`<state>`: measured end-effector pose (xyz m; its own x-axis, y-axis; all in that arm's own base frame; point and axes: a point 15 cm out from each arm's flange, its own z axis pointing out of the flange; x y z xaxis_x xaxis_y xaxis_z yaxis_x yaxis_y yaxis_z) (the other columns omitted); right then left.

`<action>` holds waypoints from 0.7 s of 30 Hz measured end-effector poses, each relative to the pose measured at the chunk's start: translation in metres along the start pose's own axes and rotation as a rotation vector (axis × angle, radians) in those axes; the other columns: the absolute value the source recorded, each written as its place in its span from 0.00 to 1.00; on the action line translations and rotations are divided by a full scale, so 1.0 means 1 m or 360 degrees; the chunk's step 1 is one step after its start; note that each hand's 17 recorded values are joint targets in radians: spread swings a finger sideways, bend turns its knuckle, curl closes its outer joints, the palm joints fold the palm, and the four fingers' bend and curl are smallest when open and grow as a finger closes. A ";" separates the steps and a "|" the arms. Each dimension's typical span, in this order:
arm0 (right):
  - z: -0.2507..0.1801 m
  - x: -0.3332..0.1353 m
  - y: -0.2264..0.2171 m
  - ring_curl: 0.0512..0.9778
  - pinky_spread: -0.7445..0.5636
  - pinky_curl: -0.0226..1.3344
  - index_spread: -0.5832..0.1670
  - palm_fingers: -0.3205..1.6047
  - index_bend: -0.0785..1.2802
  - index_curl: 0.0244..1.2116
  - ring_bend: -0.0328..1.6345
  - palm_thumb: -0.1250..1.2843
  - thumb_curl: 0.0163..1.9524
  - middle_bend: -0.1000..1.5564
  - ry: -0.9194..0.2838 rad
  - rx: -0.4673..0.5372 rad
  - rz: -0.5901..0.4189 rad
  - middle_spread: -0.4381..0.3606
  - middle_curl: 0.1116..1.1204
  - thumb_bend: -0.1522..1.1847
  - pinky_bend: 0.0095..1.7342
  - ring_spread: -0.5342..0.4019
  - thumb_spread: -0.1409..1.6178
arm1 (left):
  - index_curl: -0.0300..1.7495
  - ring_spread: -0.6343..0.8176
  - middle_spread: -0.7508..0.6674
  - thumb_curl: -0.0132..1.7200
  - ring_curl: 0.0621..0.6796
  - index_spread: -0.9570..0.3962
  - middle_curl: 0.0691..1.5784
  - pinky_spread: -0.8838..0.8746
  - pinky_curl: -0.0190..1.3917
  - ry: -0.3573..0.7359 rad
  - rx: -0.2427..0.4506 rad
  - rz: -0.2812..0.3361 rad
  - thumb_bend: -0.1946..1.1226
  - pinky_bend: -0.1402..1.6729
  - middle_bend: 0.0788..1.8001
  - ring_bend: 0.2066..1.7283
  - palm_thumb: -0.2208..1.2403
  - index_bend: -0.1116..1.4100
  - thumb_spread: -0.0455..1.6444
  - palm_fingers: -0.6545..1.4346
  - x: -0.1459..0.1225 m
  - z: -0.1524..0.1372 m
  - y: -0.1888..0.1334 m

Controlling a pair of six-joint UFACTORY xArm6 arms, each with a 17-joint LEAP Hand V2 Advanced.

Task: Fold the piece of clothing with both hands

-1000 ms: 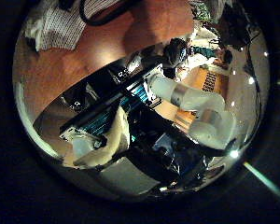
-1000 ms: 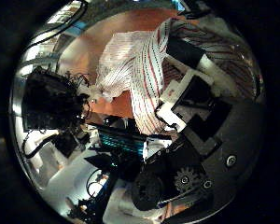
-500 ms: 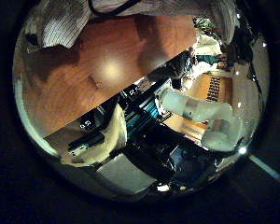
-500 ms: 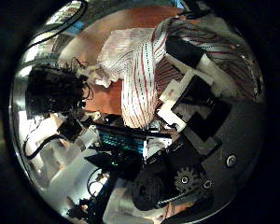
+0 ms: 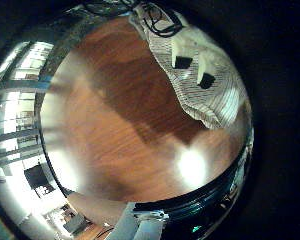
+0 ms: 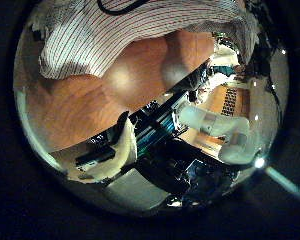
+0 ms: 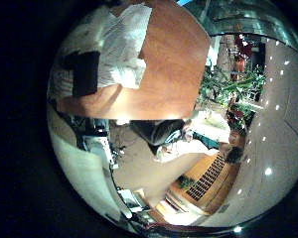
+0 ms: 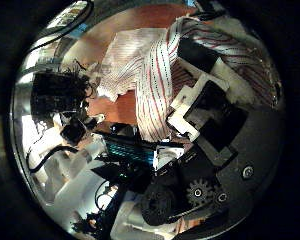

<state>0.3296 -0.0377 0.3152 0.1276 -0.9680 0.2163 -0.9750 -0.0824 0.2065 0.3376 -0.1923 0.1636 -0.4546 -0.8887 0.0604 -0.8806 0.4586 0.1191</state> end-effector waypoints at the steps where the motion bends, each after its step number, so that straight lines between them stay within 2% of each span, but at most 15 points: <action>1: -0.001 0.000 0.000 0.81 0.40 0.75 0.40 0.73 0.82 0.75 0.80 0.76 0.37 0.83 0.0000 0.0003 0.0000 0.37 0.70 0.10 0.68 0.32 0.69 | 0.28 0.52 0.63 0.21 0.38 0.67 0.22 0.58 0.34 0.0000 0.0000 0.0001 0.13 0.37 0.06 0.40 0.44 0.19 0.64 0.34 0.000 0.001 -0.001; 7: -0.001 0.001 0.001 0.81 0.40 0.76 0.40 0.73 0.82 0.75 0.80 0.76 0.37 0.83 0.0000 0.0007 0.0004 0.37 0.70 0.10 0.67 0.32 0.69 | 0.27 0.52 0.61 0.21 0.35 0.68 0.22 0.58 0.32 -0.0001 0.0002 -0.0008 0.13 0.34 0.07 0.38 0.44 0.21 0.63 0.37 0.001 0.012 -0.008; 9: -0.002 0.001 0.001 0.82 0.40 0.76 0.40 0.73 0.82 0.75 0.80 0.76 0.37 0.83 0.0000 0.0007 0.0004 0.37 0.70 0.10 0.67 0.32 0.69 | 0.28 0.48 0.56 0.21 0.33 0.66 0.22 0.58 0.30 -0.0003 -0.0013 -0.0016 0.13 0.30 0.10 0.37 0.44 0.24 0.63 0.42 0.000 0.018 -0.011; 10: -0.002 0.001 0.001 0.82 0.40 0.76 0.40 0.73 0.82 0.75 0.80 0.76 0.37 0.83 0.0000 0.0009 0.0005 0.37 0.70 0.10 0.67 0.32 0.69 | 0.28 0.45 0.54 0.21 0.32 0.64 0.23 0.57 0.29 -0.0005 -0.0021 -0.0022 0.13 0.28 0.13 0.37 0.44 0.26 0.63 0.46 0.000 0.020 -0.012; 11: -0.002 0.001 0.001 0.82 0.40 0.76 0.40 0.73 0.82 0.75 0.80 0.76 0.37 0.83 0.0000 0.0010 0.0005 0.37 0.70 0.10 0.67 0.32 0.69 | 0.30 0.40 0.50 0.21 0.33 0.62 0.26 0.54 0.28 -0.0005 -0.0024 -0.0025 0.14 0.26 0.20 0.38 0.45 0.29 0.63 0.55 0.000 0.021 -0.014; 12: -0.003 0.001 0.002 0.82 0.40 0.76 0.40 0.73 0.82 0.75 0.80 0.76 0.37 0.83 0.0000 0.0012 0.0005 0.37 0.70 0.10 0.67 0.32 0.69 | 0.30 0.36 0.46 0.21 0.31 0.60 0.25 0.52 0.27 -0.0006 -0.0022 -0.0027 0.14 0.26 0.22 0.39 0.46 0.30 0.63 0.58 0.000 0.022 -0.016; 14: -0.002 0.001 0.002 0.82 0.40 0.76 0.40 0.73 0.82 0.75 0.80 0.76 0.37 0.83 0.0000 0.0010 0.0005 0.37 0.70 0.10 0.67 0.32 0.69 | 0.33 0.26 0.39 0.22 0.37 0.55 0.30 0.41 0.28 -0.0007 -0.0023 -0.0028 0.16 0.29 0.32 0.45 0.51 0.32 0.66 0.75 -0.002 0.021 -0.018; 16: -0.002 0.001 0.002 0.82 0.40 0.76 0.40 0.73 0.82 0.75 0.80 0.76 0.37 0.83 0.0000 0.0010 0.0002 0.37 0.70 0.10 0.67 0.32 0.69 | 0.35 0.19 0.32 0.21 0.42 0.48 0.33 0.32 0.29 -0.0006 -0.0013 -0.0024 0.14 0.33 0.38 0.51 0.50 0.35 0.70 0.88 -0.004 0.018 -0.020; 17: -0.001 0.001 0.002 0.82 0.40 0.76 0.40 0.73 0.82 0.75 0.80 0.76 0.37 0.83 0.0000 0.0010 0.0000 0.37 0.70 0.10 0.67 0.32 0.69 | 0.36 0.16 0.29 0.20 0.46 0.46 0.35 0.29 0.31 -0.0005 -0.0009 -0.0019 0.14 0.35 0.41 0.52 0.50 0.36 0.72 0.87 -0.005 0.016 -0.020; 19: -0.001 0.002 0.003 0.82 0.40 0.76 0.40 0.73 0.82 0.75 0.80 0.76 0.37 0.83 -0.0001 0.0011 0.0003 0.37 0.70 0.10 0.67 0.32 0.69 | 0.38 0.14 0.26 0.19 0.52 0.42 0.38 0.24 0.34 -0.0005 -0.0017 -0.0006 0.13 0.39 0.44 0.56 0.47 0.39 0.75 0.91 -0.008 0.008 -0.016; 21: -0.001 0.008 0.005 0.82 0.40 0.76 0.40 0.73 0.82 0.75 0.80 0.75 0.37 0.83 -0.0009 0.0019 0.0027 0.37 0.70 0.10 0.67 0.32 0.69 | 0.41 0.13 0.23 0.17 0.57 0.37 0.40 0.19 0.36 -0.0005 -0.0052 0.0003 0.14 0.43 0.47 0.59 0.44 0.43 0.80 0.89 -0.015 -0.002 -0.006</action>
<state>0.3256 -0.0458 0.3193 0.1100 -0.9706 0.2143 -0.9791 -0.0686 0.1916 0.3500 -0.1818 0.1635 -0.4565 -0.8879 0.0573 -0.8751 0.4597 0.1515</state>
